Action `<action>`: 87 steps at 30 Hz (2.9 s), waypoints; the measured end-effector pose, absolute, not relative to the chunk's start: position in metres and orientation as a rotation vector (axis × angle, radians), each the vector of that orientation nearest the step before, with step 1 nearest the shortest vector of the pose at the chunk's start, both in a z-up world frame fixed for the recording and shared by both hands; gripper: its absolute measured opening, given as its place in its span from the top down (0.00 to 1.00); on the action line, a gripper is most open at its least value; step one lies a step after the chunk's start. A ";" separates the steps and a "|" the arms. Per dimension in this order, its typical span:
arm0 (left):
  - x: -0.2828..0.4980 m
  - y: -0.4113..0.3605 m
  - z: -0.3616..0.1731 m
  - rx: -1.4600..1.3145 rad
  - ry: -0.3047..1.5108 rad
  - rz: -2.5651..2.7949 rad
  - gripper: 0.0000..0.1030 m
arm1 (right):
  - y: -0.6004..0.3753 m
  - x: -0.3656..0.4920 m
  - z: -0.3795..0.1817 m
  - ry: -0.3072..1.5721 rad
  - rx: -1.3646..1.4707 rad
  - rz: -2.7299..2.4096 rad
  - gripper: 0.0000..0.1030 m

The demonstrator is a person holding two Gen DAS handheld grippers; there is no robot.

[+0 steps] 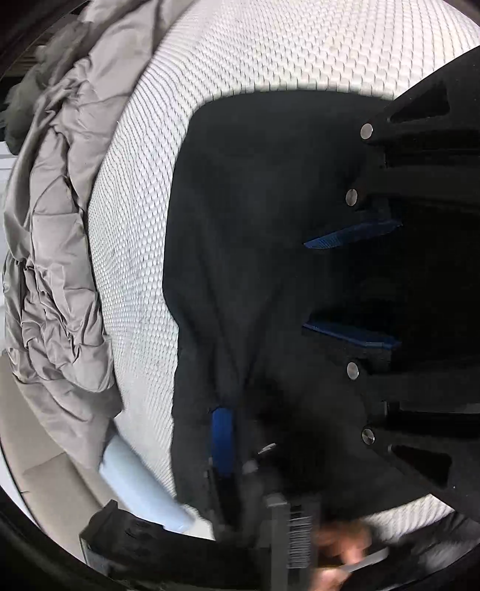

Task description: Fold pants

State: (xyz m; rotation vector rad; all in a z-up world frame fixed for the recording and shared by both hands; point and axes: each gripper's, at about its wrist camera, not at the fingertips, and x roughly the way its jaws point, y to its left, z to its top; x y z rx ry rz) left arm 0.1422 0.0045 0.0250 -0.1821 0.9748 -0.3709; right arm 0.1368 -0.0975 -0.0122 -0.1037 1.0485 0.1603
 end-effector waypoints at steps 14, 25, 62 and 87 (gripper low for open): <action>0.126 0.017 0.066 -0.239 0.833 -0.308 0.61 | -0.110 0.132 0.044 0.877 -0.075 0.063 0.58; 0.172 0.026 0.010 -0.491 0.997 -0.312 0.83 | -0.091 0.183 -0.006 0.987 -0.168 -0.054 0.58; -0.006 -0.034 0.037 0.110 0.928 -0.433 0.57 | -0.086 0.055 0.001 1.001 -0.288 0.080 0.52; -0.054 0.265 0.049 -0.636 0.817 0.107 0.52 | -0.202 0.081 0.003 1.033 0.184 0.004 0.70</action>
